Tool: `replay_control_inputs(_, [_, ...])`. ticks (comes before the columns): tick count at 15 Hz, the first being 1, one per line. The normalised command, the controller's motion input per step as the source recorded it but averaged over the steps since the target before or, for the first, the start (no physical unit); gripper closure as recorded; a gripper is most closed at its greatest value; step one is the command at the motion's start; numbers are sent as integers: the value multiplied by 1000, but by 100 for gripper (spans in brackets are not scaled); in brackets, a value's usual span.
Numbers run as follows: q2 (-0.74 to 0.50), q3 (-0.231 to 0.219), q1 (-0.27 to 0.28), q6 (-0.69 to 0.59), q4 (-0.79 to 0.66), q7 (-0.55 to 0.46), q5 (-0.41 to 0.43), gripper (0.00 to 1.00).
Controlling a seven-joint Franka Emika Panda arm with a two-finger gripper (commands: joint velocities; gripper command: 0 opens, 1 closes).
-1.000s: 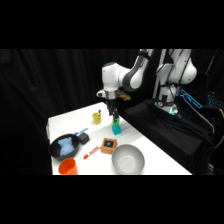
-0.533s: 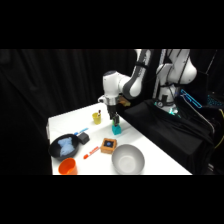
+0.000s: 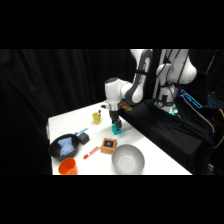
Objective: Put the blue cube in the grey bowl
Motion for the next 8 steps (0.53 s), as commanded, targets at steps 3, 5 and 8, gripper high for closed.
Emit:
replay_control_inputs(3, [125, 27, -25, 345, -36, 21, 45, 0])
replay_control_inputs(5, [120, 33, -38, 340, -41, 24, 49, 0])
replay_control_inputs(8, [82, 28, 0, 308, -70, 55, 17, 0])
